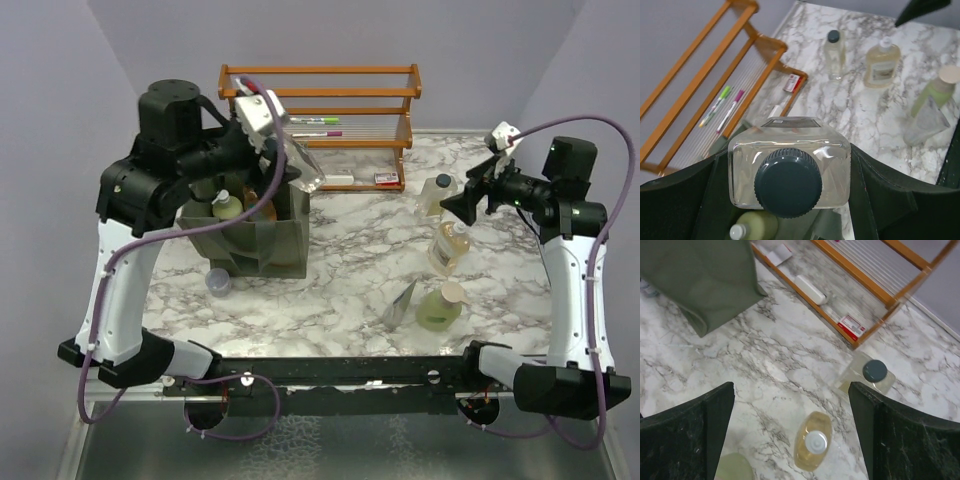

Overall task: Place the personal care products into the canvas bag
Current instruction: Place the care product in the canvas bag.

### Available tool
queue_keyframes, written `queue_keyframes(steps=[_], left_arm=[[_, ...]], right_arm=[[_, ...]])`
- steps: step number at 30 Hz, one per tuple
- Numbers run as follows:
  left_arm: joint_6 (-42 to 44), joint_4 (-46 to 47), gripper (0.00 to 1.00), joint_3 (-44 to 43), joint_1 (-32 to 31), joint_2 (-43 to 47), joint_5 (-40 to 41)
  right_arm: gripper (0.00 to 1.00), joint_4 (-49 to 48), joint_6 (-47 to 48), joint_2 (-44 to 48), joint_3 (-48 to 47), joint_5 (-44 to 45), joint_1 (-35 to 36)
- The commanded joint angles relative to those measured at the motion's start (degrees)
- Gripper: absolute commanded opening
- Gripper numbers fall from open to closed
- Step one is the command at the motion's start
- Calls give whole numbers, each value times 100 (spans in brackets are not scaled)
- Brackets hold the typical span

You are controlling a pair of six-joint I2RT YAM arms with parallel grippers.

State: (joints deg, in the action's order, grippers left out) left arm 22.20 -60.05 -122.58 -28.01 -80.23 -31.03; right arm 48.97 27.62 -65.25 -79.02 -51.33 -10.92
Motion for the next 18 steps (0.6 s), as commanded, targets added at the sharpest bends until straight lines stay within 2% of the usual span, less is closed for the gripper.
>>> queue_keyframes(steps=[1, 7, 11, 15, 18], left_arm=[[-1065, 1572, 0, 321, 858, 594, -198], [-1433, 2009, 0, 1186, 1467, 959, 750], [-1531, 2197, 0, 1727, 1565, 1076, 1100], [-1894, 2323, 0, 2115, 1633, 1067, 1518], [-2069, 2383, 0, 2367, 1698, 1095, 1597]], right_arm=[[97, -396, -98, -245, -188, 251, 628], [96, -544, -180, -823, -586, -24, 1317], [96, -1215, -495, -1011, -455, 72, 2072], [94, -1503, -651, -1443, -666, 381, 2958], [92, -1818, -1120, -1732, -846, 919, 3628]])
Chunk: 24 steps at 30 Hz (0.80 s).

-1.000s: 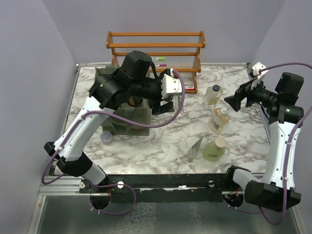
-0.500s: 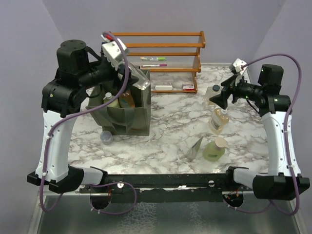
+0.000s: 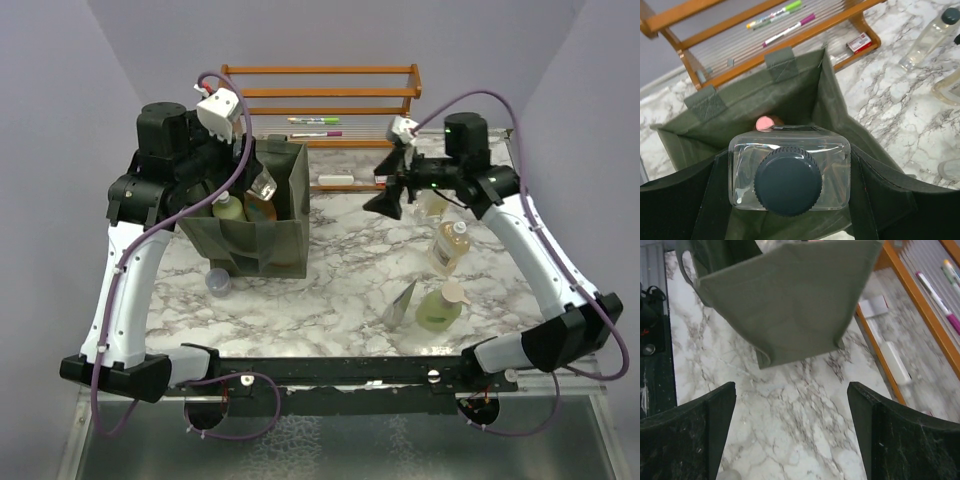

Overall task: Place the personal care products into the canvas bag
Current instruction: Place the care product in the canvas bag.

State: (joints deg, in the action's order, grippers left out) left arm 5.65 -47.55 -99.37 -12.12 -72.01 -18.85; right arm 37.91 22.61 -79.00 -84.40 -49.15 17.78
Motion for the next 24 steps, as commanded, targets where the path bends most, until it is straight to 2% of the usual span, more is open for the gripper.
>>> queue_keyframes(steps=[1, 4, 11, 15, 24], left_arm=[[-438, 1143, 0, 120, 147, 279, 304], [-527, 1195, 0, 391, 283, 313, -14], [-653, 1426, 0, 912, 557, 459, -575], [-731, 1526, 0, 1126, 611, 454, -689], [-974, 1970, 0, 1746, 667, 530, -1158]], right_arm=[[92, -895, -767, -391, -287, 888, 964], [92, -1278, -1122, -521, -335, 1288, 1525], [91, -1155, -2023, -1340, -1320, 1947, 2157], [87, -1053, -2366, -1707, -1771, 2450, 2336], [76, -916, -2862, -2272, -2225, 2814, 2464]])
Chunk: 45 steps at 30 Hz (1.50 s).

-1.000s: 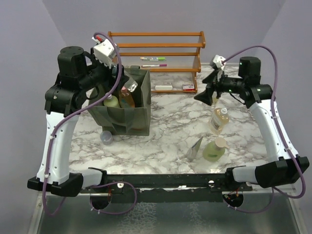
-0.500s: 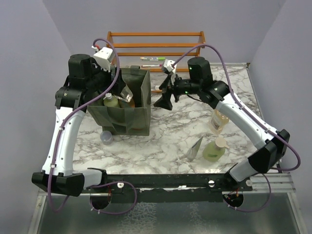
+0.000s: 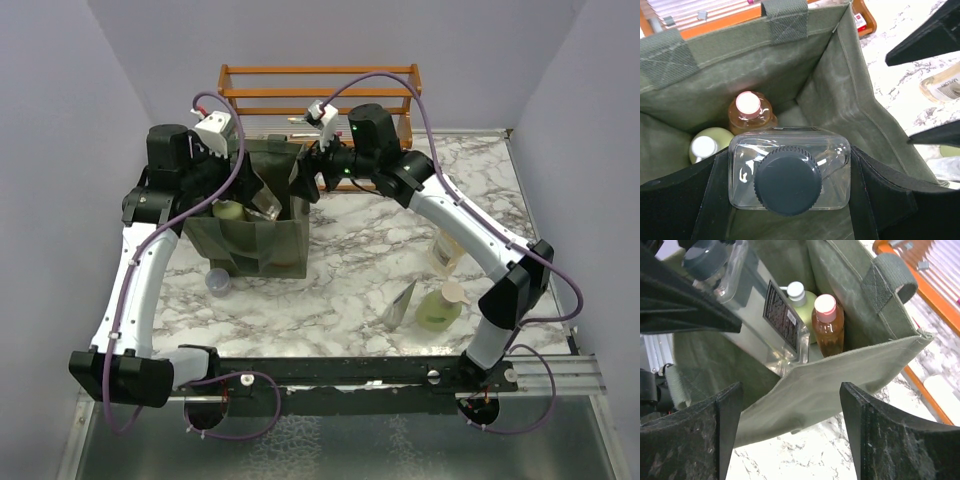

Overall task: Place the personal care products into the canvas bag
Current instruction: Place the care product in the canvas bag.

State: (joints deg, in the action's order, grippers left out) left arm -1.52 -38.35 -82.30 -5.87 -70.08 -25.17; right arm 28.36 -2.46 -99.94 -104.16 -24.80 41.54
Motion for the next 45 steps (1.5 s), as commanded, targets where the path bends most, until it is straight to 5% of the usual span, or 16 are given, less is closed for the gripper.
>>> queue_keyframes(steps=[1, 8, 19, 27, 45], left_arm=[[-294, 1103, 0, 98, 42, 344, -556], [-616, 1441, 0, 447, 22, 293, -700], [-482, 1832, 0, 833, -345, 11, -471], [-345, 1919, 0, 650, -643, -376, 3], [-484, 2598, 0, 825, -1107, -771, 1134]], right_arm=[[75, 76, -401, -223, -281, 405, 103], [61, 118, -653, -296, -192, 425, 135], [22, 66, -624, -161, 57, 107, 135], [8, 51, -527, -73, -4, 210, 131], [12, 25, -573, 60, 86, 563, 126]])
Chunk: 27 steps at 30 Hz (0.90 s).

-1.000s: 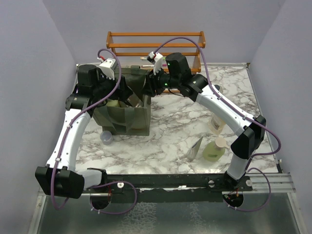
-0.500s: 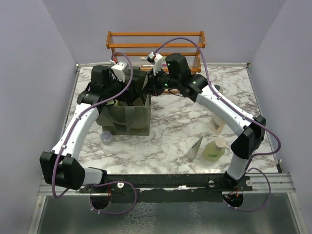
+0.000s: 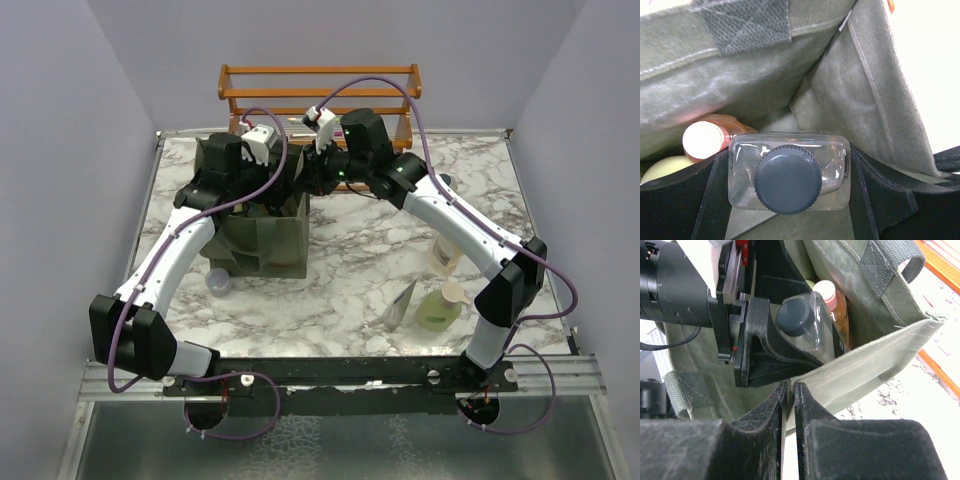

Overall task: Place the personal care products into the canvas bag
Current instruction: Place the care product in the canvas bag.

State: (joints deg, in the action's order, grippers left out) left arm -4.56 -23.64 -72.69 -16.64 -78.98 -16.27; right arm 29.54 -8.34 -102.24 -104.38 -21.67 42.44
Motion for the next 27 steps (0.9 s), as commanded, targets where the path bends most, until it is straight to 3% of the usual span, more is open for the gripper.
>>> queue_keyframes(steps=[1, 12, 27], left_arm=[[-193, 1152, 0, -147, -26, 99, 273], [-265, 1413, 0, -208, -40, -178, 537], [-78, 1535, 0, -157, -101, -473, 985]], right_arm=[[12, -97, 21, 314, 137, 251, 37], [15, -241, 95, 472, 369, -20, 31], [41, -311, 263, 756, 658, -159, -37]])
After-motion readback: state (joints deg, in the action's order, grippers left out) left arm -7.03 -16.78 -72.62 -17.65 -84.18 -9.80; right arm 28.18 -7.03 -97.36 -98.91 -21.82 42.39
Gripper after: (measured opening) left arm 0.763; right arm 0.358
